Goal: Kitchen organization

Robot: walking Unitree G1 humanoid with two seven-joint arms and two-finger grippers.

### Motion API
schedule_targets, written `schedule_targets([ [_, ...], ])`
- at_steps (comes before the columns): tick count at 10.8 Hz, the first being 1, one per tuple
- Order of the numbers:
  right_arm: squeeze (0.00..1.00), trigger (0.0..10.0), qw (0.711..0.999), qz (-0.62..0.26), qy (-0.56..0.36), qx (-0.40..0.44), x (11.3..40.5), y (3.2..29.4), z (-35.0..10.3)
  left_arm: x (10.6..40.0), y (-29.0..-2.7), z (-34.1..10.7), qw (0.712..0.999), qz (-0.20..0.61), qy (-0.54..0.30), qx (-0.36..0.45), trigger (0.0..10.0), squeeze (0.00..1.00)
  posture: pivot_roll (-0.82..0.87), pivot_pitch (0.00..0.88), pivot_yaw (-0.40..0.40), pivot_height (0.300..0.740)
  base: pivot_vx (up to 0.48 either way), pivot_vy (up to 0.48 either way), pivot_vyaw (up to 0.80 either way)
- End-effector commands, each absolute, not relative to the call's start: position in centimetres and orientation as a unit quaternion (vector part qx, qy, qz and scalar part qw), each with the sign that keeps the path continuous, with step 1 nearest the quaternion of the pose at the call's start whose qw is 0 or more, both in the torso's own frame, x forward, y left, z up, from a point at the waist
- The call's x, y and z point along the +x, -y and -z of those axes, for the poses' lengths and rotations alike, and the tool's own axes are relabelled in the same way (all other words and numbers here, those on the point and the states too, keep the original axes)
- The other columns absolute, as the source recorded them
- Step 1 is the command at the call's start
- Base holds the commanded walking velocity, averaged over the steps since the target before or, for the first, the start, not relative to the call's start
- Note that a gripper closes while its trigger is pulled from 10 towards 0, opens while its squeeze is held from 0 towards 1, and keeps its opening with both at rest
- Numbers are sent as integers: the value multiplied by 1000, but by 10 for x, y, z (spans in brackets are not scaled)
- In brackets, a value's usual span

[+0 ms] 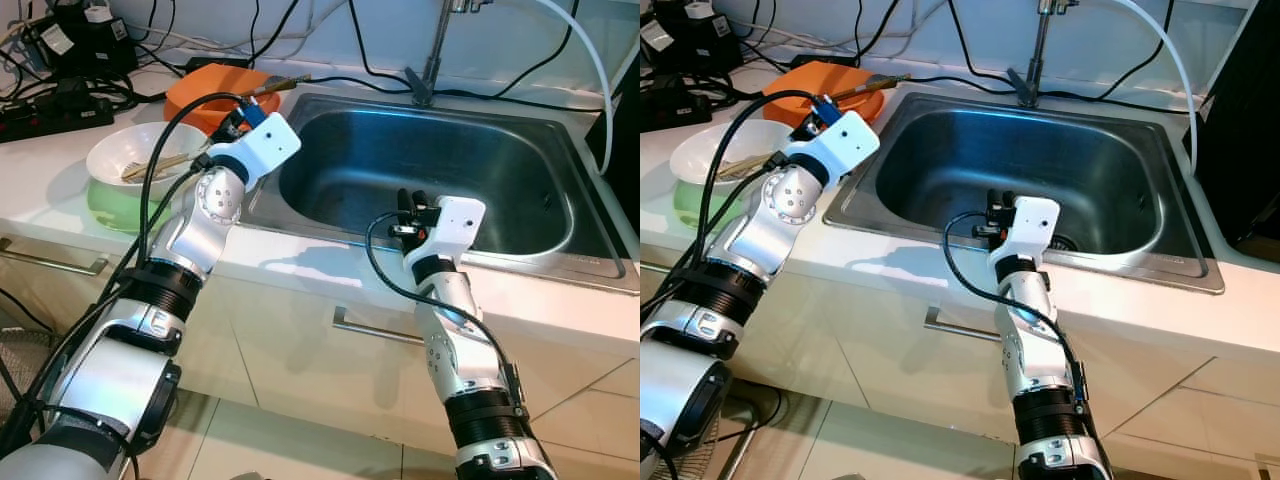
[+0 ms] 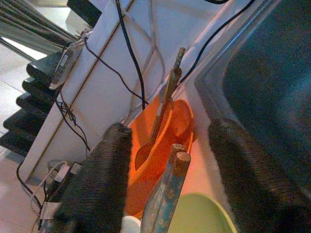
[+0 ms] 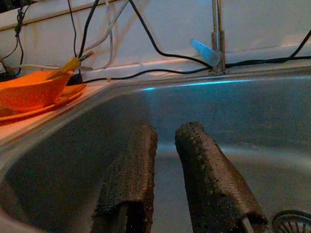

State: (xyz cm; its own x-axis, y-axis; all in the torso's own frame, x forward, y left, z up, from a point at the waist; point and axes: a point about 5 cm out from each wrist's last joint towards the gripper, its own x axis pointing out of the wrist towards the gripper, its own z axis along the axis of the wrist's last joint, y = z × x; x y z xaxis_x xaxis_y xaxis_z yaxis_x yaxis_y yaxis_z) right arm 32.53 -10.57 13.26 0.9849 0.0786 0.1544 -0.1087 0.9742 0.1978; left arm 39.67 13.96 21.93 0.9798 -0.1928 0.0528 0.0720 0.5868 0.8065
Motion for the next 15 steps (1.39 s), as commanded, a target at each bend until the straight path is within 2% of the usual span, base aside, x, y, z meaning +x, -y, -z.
schedule_targets([
  [1, 0, 10000, 991, -41, 70, 104, 326, 108, -131, 396, -137, -224, 889, 73, 75, 445, 0, 0, -110, 0, 21, 740, 0, 0, 0],
  [12, 0, 10000, 992, -40, 65, 105, 327, 108, -130, 396, -138, -236, 875, 49, 87, 473, 0, 0, -104, 0, 18, 740, 0, 0, 0],
  [13, 0, 10000, 992, -41, 65, 105, 327, 108, -130, 396, -138, -238, 871, 46, 91, 481, 0, 0, -104, 0, 18, 740, 0, 0, 0],
  [15, 0, 10000, 992, -41, 64, 105, 327, 108, -129, 396, -139, -254, 843, 28, 116, 525, 0, 0, -103, 0, 17, 740, 0, 0, 0],
])
